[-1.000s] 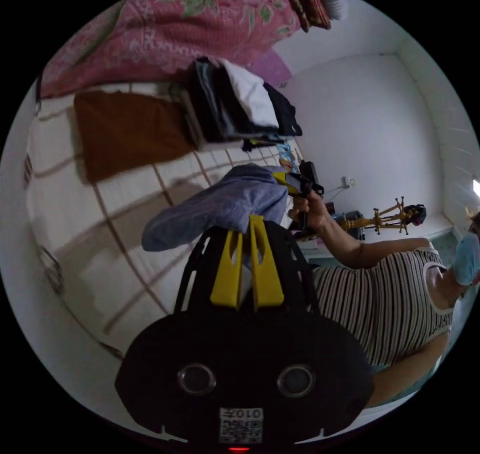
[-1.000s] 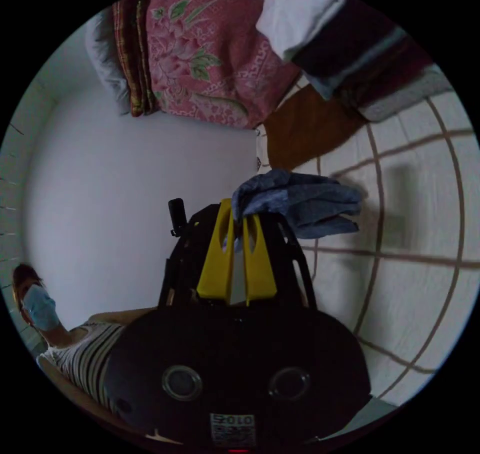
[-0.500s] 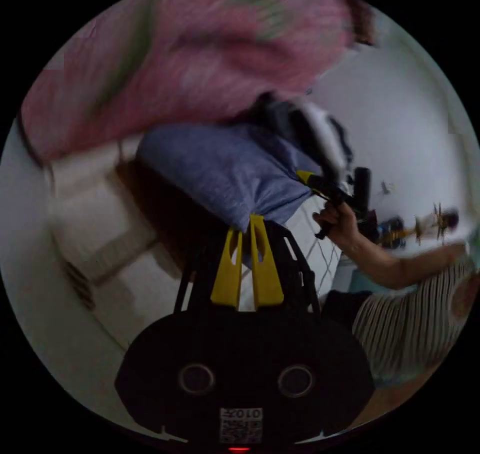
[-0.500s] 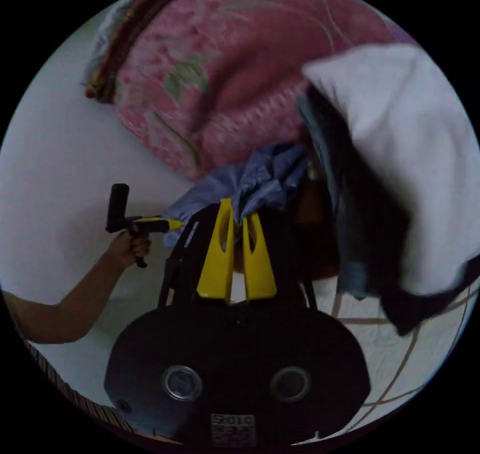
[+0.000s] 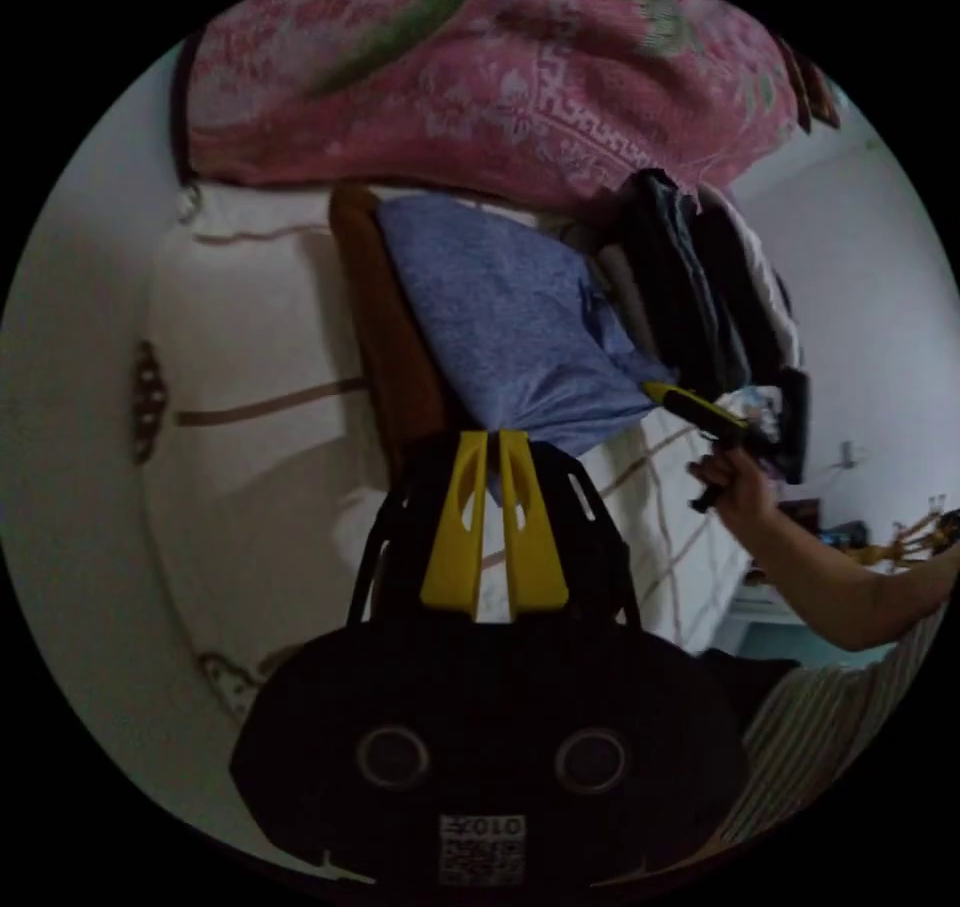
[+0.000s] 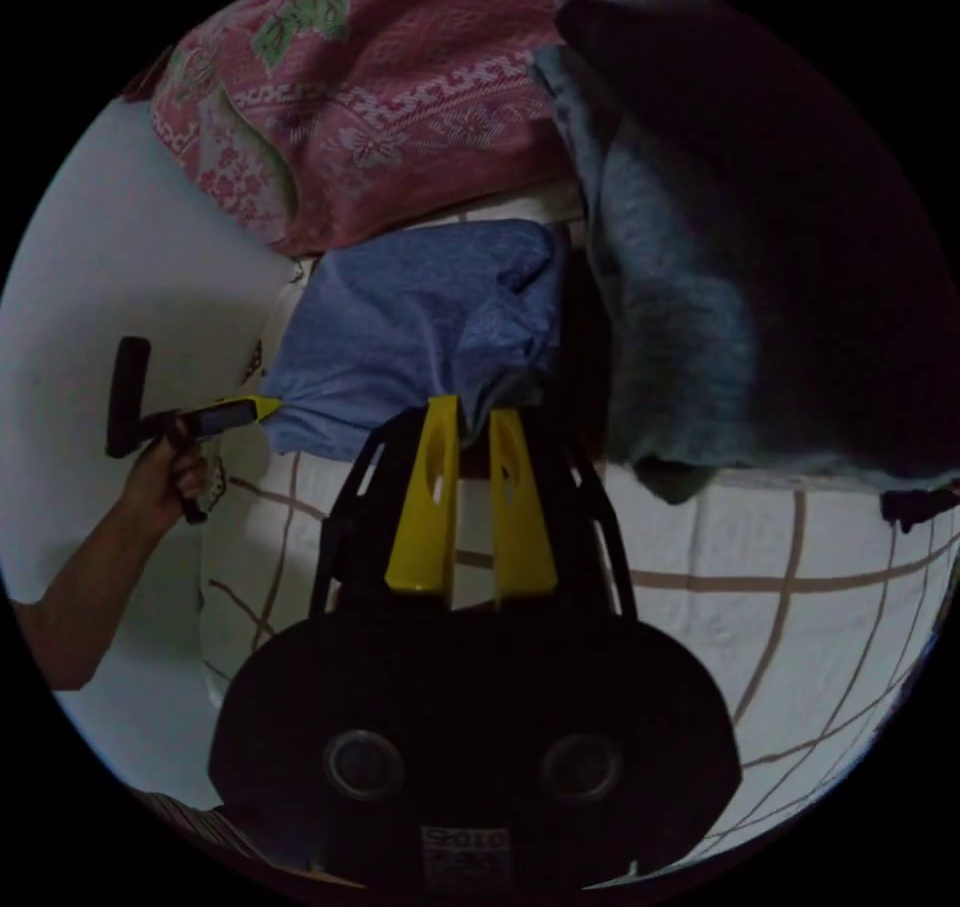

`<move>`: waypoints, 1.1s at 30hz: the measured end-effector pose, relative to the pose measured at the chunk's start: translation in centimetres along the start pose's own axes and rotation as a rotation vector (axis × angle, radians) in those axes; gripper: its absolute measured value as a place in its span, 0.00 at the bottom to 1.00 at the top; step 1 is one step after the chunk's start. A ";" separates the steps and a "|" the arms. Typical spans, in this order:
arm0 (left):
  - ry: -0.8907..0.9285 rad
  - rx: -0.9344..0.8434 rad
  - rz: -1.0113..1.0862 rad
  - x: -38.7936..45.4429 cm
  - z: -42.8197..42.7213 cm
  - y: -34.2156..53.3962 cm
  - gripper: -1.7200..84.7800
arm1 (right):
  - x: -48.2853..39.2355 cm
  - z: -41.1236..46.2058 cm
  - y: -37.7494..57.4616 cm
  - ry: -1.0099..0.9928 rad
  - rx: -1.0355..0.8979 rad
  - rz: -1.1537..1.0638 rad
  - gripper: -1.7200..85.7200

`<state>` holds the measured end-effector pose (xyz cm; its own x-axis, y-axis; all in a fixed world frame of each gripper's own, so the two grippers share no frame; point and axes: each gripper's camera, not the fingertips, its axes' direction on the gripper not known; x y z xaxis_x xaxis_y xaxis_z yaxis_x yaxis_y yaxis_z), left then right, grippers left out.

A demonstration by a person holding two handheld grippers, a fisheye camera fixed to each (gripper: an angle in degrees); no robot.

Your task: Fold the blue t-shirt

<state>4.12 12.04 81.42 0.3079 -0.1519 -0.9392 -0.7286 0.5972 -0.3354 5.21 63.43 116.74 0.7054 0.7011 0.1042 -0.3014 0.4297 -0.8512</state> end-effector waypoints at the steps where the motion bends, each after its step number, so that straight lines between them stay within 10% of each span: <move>1: -0.076 0.019 0.001 1.9 -0.3 0.8 0.03 | -1.2 -1.3 0.8 0.030 -0.008 -0.011 0.07; 8: -0.477 0.091 -0.019 15.1 -1.1 6.5 0.02 | -7.8 -9.5 6.4 0.179 -0.009 -0.075 0.06; 33: -0.378 0.115 0.096 55.8 5.4 30.8 0.02 | -21.6 -44.2 43.4 0.276 -0.034 -0.125 0.04</move>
<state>2.20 26.22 19.13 0.4608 0.1958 -0.8656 -0.6984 0.6818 -0.2176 5.25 41.73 54.84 0.8847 0.4610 0.0696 -0.1829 0.4805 -0.8577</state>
